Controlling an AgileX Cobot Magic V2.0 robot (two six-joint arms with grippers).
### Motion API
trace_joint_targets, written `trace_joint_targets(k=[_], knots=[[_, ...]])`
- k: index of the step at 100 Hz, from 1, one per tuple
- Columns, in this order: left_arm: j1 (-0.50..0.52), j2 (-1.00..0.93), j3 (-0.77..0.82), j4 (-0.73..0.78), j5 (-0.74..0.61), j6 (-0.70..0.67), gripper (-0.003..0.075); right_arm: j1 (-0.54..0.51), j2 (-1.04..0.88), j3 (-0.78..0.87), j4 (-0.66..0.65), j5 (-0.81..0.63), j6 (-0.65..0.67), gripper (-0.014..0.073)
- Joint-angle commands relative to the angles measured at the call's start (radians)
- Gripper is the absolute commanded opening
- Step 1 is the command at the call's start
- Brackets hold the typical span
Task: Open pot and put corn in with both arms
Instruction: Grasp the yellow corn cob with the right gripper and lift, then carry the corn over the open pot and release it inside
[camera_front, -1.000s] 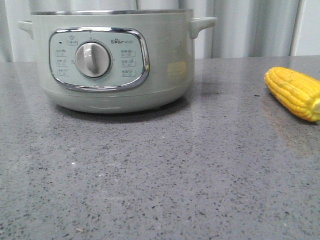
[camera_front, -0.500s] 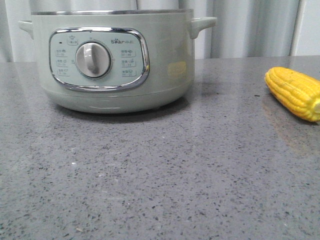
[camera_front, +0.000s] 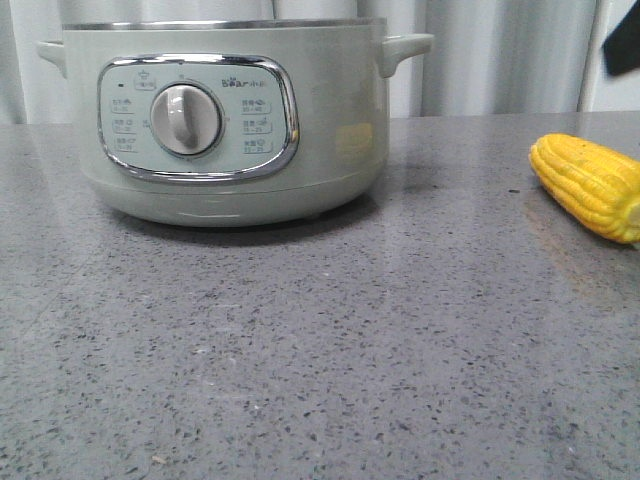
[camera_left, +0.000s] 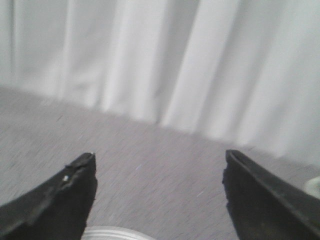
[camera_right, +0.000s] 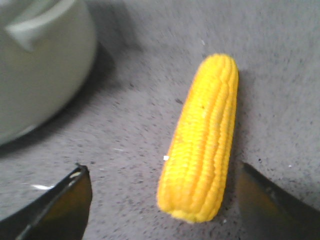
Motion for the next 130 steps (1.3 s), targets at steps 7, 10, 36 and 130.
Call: trace_joint_targets(k=[7,10,36,130], knots=[[0.001,-0.173,-0.071,0.034,0.109,-0.001,0.0382,0.002,0.164,-0.075,0.011,-0.089,-0.013,0.0489],[0.001,-0.209,-0.073,0.034,0.142,-0.001,0.0372,0.002,0.201,-0.089,0.011,-0.078,-0.011,0.0489],[0.001,-0.373,-0.073,0.034,0.258,-0.001,0.0308,0.002,0.349,-0.205,0.054,0.000,-0.011,0.0265],[0.001,-0.397,-0.074,0.008,0.356,-0.001,0.0212,0.275,0.290,-0.671,0.078,-0.004,-0.011,-0.0051]])
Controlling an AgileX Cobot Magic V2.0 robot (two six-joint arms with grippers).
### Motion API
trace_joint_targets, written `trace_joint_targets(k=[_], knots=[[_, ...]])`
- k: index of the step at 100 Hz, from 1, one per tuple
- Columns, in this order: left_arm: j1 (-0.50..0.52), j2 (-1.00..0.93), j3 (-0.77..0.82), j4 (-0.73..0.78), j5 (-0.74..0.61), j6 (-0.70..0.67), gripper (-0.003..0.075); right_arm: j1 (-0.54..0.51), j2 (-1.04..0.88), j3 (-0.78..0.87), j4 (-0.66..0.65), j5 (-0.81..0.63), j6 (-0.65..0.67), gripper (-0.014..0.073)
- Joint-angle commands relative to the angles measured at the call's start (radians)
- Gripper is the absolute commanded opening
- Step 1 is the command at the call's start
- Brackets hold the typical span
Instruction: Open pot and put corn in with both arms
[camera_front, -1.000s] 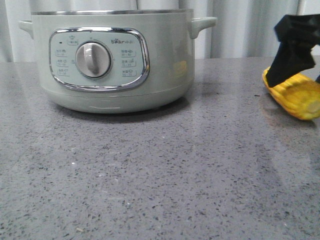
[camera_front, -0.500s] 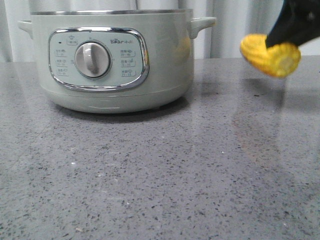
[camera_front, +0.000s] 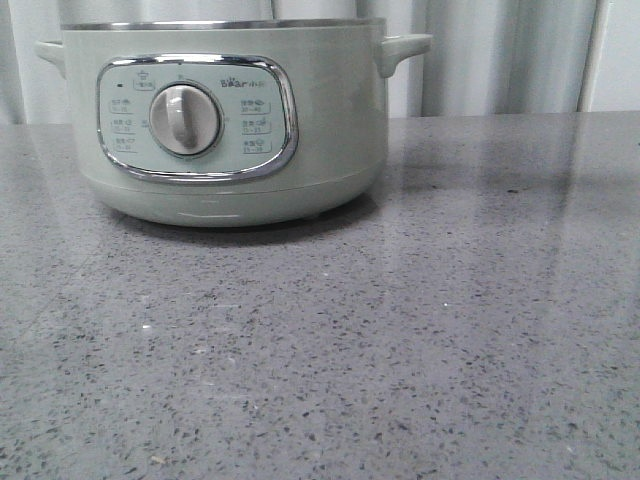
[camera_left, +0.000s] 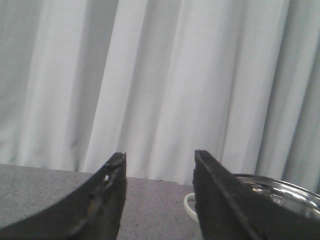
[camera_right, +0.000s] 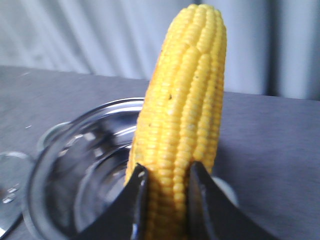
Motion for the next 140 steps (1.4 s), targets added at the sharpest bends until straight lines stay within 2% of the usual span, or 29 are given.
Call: trace_joint_targets(k=[1,17,26,33,43,55,60,67,73,78,88,97,100,117,140], knots=[[0.001,0.006,-0.036,-0.026,-0.015,-0.001,0.0202,0.072,0.018,-0.039,0.018,-0.083,-0.011,-0.0051],[0.001,0.006,-0.036,-0.032,0.036,-0.001,0.0062,0.151,0.118,-0.039,0.018,-0.148,-0.011,-0.0051],[0.001,0.006,-0.042,-0.049,0.109,-0.001,-0.0015,0.167,0.166,-0.039,0.018,-0.186,-0.011,-0.0049],[0.001,0.006,-0.044,-0.083,0.190,-0.001,-0.0020,0.168,0.193,-0.039,0.018,-0.196,-0.011,-0.0015],[0.001,0.006,-0.044,-0.117,0.314,-0.001,-0.0020,0.168,0.210,-0.039,0.018,-0.188,-0.011,0.0113],[0.001,0.006,-0.044,-0.127,0.422,0.002,-0.0020,0.168,0.210,-0.047,0.018,-0.133,-0.011,0.0367],[0.001,0.001,-0.044,-0.129,0.429,0.022,-0.0020,0.168,0.208,-0.055,0.018,-0.099,-0.011,0.0444],[0.001,-0.015,-0.044,-0.151,0.425,0.088,-0.0020,0.166,0.190,-0.063,0.012,-0.067,-0.011,0.0492],[0.001,-0.038,-0.044,-0.194,0.423,0.197,-0.0020,0.166,0.160,-0.061,0.011,-0.051,-0.011,0.0470],[0.001,-0.058,-0.044,-0.226,0.423,0.266,-0.0020,0.166,0.124,-0.055,0.007,-0.044,-0.011,0.0411],[0.001,-0.126,-0.044,-0.287,0.420,0.380,-0.0020,0.166,0.010,-0.028,-0.044,-0.044,-0.013,0.0167],[0.001,-0.196,-0.042,-0.270,0.413,0.385,-0.0020,0.166,-0.111,0.027,-0.111,-0.048,-0.013,-0.0041],[0.001,-0.226,-0.037,-0.265,0.413,0.385,-0.0020,0.166,-0.166,0.051,-0.134,-0.051,-0.013,-0.0074],[0.001,-0.325,0.015,-0.248,0.413,0.385,-0.0020,0.166,-0.458,0.252,-0.219,-0.033,-0.013,-0.0055],[0.001,-0.334,0.104,-0.250,0.409,0.385,-0.0020,0.166,-0.795,0.511,-0.343,-0.029,-0.013,-0.0055]])
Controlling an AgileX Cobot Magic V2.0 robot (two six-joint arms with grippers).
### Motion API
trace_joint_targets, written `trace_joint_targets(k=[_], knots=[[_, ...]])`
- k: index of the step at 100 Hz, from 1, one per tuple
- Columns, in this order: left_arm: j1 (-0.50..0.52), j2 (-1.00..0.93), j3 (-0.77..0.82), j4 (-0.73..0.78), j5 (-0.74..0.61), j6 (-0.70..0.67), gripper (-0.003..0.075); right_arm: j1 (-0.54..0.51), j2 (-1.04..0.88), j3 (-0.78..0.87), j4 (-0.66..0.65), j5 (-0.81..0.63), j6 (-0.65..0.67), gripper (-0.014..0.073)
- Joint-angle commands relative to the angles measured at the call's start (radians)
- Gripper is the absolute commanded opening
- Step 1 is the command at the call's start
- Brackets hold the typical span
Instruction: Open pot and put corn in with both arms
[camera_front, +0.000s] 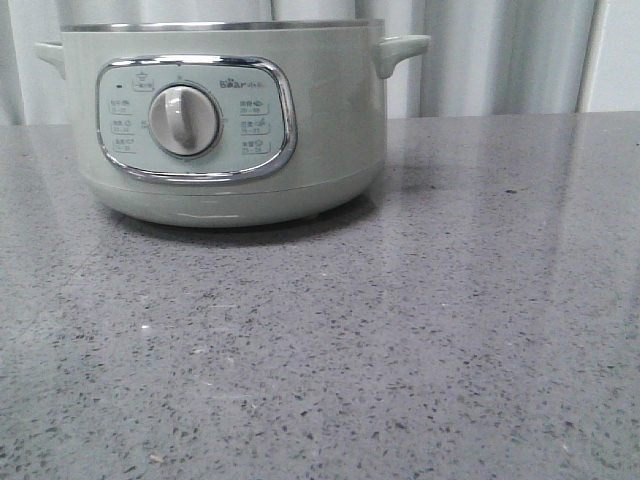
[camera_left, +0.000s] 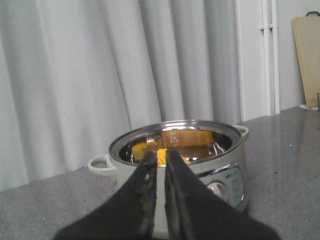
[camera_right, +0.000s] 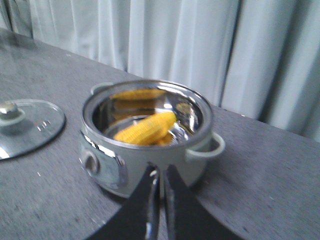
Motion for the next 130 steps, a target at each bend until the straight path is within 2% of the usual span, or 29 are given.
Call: trace_joint_targets(k=[1,32,90,102,109,113,130], knots=[[0.001,0.014,0.005,-0.032,-0.053,0.001,-0.0020,-0.001,-0.095,0.051,-0.051,-0.069,-0.013,-0.0055],[0.001,0.014,0.054,-0.047,-0.051,0.001,-0.0020,-0.001,-0.327,0.101,-0.053,-0.008,-0.013,-0.0055],[0.001,0.014,0.062,-0.047,-0.051,0.001,-0.0020,-0.001,-0.337,0.101,-0.053,-0.008,-0.013,-0.0055],[0.001,0.014,0.067,-0.037,-0.173,0.002,-0.0020,-0.001,-0.337,0.101,-0.053,-0.008,-0.013,-0.0055],[0.001,0.014,0.081,0.048,-0.224,-0.010,-0.0020,-0.001,-0.337,0.101,-0.053,-0.008,-0.013,-0.0055],[0.001,0.014,0.092,0.148,-0.232,-0.035,-0.0020,-0.001,-0.337,0.101,-0.053,-0.008,-0.013,-0.0055],[0.001,0.014,0.170,0.555,-0.250,-0.300,-0.0020,-0.001,-0.337,0.101,-0.053,-0.008,-0.013,-0.0055]])
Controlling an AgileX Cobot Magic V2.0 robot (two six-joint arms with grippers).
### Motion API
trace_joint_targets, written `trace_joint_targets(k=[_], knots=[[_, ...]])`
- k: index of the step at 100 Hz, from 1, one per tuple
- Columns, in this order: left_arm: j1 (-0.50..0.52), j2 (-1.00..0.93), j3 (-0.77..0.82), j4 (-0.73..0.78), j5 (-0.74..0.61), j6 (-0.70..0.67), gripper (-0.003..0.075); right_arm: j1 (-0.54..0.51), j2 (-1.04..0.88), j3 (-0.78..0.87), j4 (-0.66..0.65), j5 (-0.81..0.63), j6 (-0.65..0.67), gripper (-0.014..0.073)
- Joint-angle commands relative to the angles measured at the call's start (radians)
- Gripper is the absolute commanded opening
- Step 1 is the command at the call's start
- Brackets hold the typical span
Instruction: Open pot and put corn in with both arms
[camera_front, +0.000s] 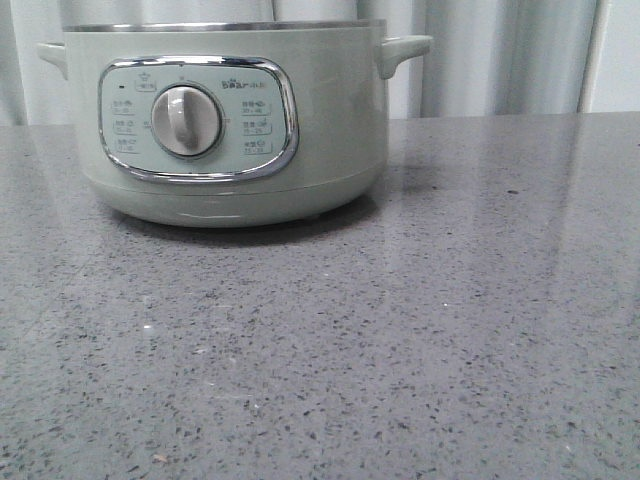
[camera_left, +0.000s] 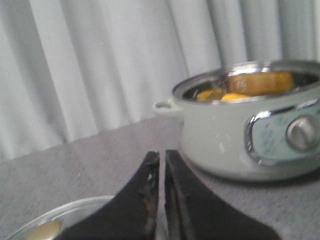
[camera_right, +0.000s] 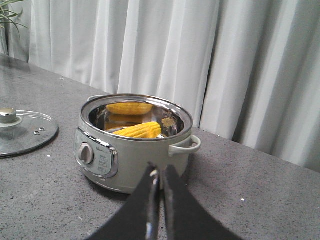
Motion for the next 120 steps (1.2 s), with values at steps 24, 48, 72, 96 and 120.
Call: trace_joint_targets(k=[24,48,72,96,120], knots=[[0.001,0.014,0.173,0.504,-0.243,-0.552,-0.0020,-0.001,0.014,-0.021,-0.007,-0.072,-0.011,-0.0055],[0.001,-0.063,0.261,0.610,-0.200,-0.695,-0.0020,-0.001,0.014,-0.021,-0.007,-0.072,-0.011,-0.0055],[0.001,-0.077,0.268,0.619,-0.078,-0.695,-0.0020,-0.001,0.014,-0.021,-0.007,-0.074,-0.011,-0.0055],[0.001,-0.077,0.270,0.619,-0.050,-0.695,-0.0020,-0.001,0.014,-0.021,-0.007,-0.074,-0.011,-0.0055],[0.001,-0.077,0.270,0.619,-0.050,-0.695,-0.0020,-0.001,0.014,-0.021,-0.007,-0.074,-0.011,-0.0055]])
